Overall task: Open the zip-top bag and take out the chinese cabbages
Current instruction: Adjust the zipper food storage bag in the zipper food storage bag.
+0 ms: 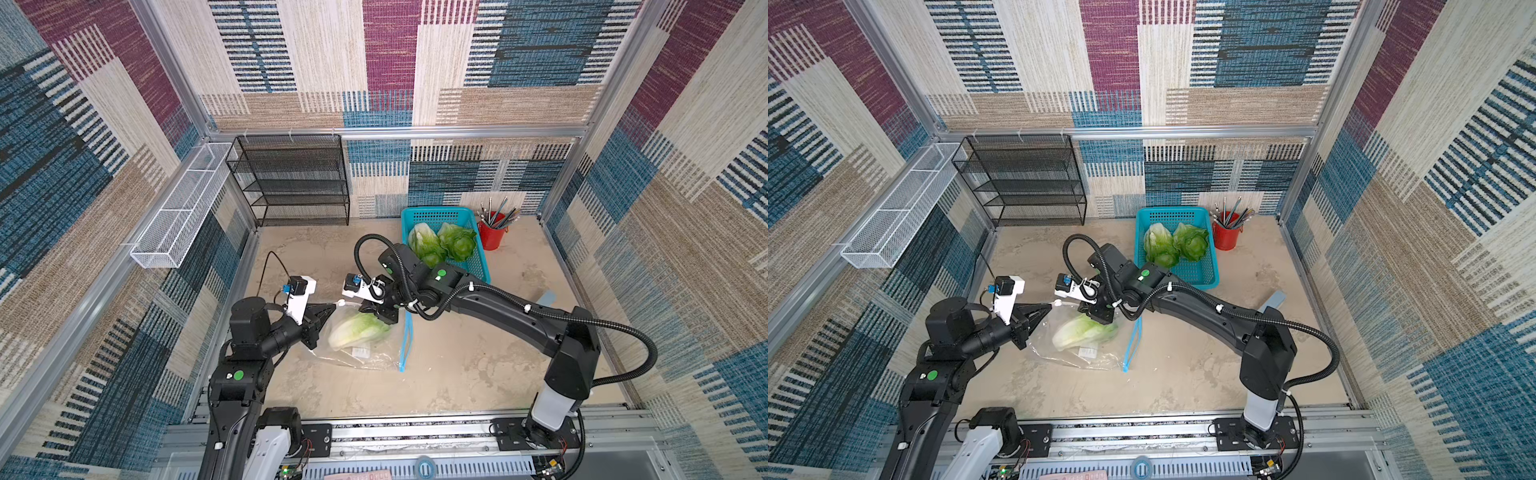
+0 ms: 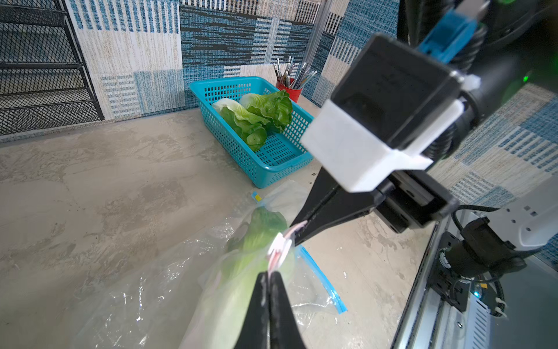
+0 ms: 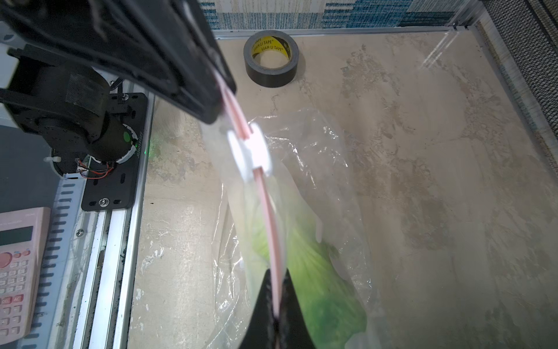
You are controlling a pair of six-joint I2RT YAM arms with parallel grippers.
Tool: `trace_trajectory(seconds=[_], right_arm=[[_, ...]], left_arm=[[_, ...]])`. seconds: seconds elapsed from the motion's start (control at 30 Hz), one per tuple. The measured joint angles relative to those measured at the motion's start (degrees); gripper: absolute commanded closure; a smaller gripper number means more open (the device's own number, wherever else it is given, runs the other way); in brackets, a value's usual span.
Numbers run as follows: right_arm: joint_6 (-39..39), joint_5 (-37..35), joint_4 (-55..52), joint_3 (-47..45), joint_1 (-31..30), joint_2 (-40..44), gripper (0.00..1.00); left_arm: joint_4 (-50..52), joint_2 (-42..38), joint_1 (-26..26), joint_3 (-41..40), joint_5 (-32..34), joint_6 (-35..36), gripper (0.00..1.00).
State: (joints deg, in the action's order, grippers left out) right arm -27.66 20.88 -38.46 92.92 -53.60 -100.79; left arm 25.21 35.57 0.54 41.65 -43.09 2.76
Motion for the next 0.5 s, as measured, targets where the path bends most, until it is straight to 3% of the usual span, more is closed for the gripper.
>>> trace_trajectory(seconds=[0.3,0.5], right_arm=[[0.0,0.22,-0.02,0.24,0.04,0.0,1.0],[0.0,0.55,-0.02,0.24,0.04,-0.02,1.0]], left_arm=[[-2.12,0.42,0.0,-0.39,-1.29,-1.11,0.86],[-2.64,0.48,0.0,-0.61,-2.08,-1.62,1.0]])
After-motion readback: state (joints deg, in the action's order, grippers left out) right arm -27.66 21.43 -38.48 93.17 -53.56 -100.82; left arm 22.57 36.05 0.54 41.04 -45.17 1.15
